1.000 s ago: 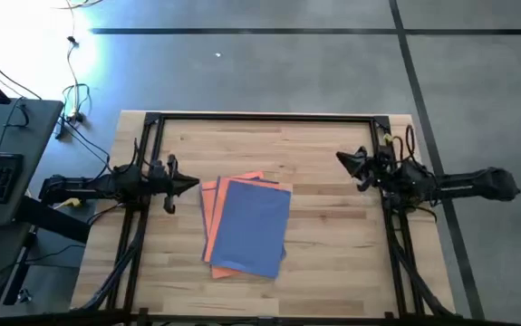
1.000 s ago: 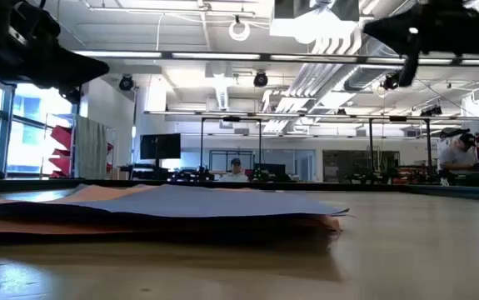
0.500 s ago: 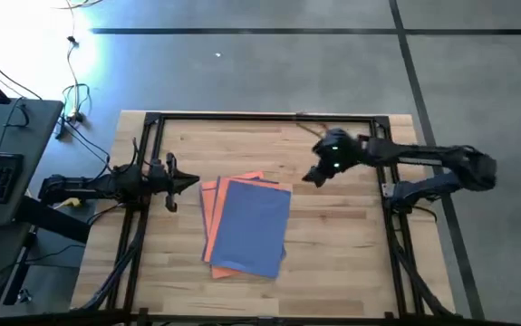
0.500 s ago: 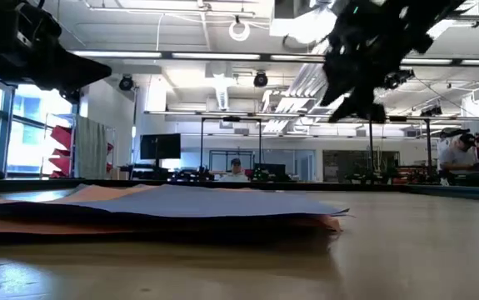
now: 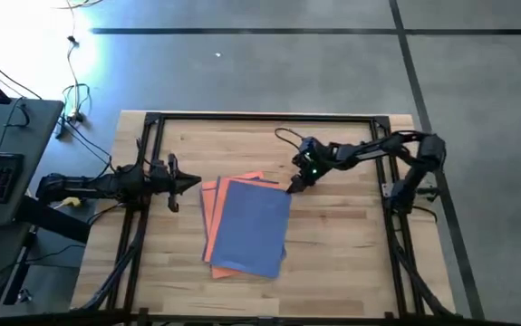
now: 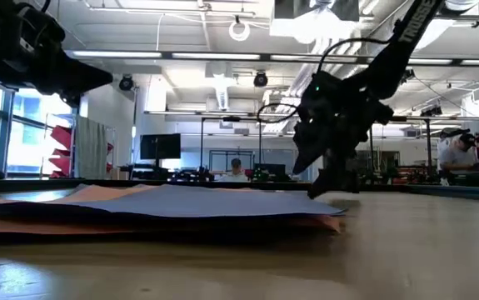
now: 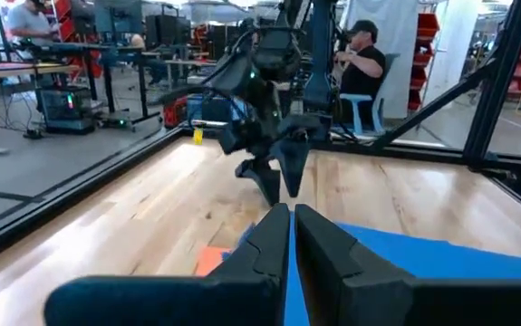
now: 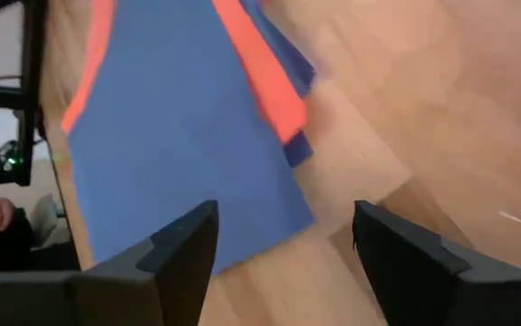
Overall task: Organize paper
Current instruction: Put the blue paper to the top right of the table
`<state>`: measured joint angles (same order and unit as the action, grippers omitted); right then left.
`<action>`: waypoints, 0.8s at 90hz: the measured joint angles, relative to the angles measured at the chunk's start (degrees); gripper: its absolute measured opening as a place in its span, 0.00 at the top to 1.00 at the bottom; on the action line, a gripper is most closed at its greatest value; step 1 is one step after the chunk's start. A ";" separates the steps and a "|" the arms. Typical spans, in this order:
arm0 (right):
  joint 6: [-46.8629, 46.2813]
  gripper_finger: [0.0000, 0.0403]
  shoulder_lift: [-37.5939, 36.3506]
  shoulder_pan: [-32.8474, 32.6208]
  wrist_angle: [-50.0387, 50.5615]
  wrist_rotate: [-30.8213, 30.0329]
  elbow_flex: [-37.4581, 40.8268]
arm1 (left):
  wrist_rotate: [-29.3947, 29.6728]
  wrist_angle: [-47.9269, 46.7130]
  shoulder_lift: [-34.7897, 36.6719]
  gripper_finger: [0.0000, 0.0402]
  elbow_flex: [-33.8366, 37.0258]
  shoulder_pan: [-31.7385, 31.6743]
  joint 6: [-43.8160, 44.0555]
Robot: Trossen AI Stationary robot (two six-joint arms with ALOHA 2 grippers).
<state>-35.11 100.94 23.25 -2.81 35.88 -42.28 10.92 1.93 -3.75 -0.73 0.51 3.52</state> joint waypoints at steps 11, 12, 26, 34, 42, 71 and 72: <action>0.66 0.41 0.95 -0.13 -0.20 0.28 -0.71 | 0.28 0.04 -0.17 1.00 -0.01 0.00 0.32; 0.68 0.41 1.01 -0.14 -0.17 0.37 -0.79 | 0.31 0.04 -0.17 1.00 0.00 0.00 0.32; 1.14 0.41 1.23 -0.85 0.01 1.57 -2.22 | 0.95 0.17 -0.22 1.00 0.02 0.00 0.32; 2.51 0.41 1.23 -1.90 -0.13 3.29 -3.11 | 1.81 0.35 -0.23 1.00 -0.01 0.00 0.32; 3.53 0.41 1.23 -2.60 0.05 4.26 -3.87 | 2.25 0.46 -0.26 1.00 0.00 0.00 0.32; 3.69 0.43 1.24 -2.08 4.95 -2.79 -4.33 | 2.34 0.42 -0.26 1.00 0.01 0.00 0.33; 3.73 0.43 1.27 -2.10 5.00 -2.78 -4.33 | 2.34 0.42 -0.26 1.00 -0.01 0.00 0.34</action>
<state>-31.38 102.22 21.15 2.19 33.10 -46.61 13.26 2.35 -4.01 -0.73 0.51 3.86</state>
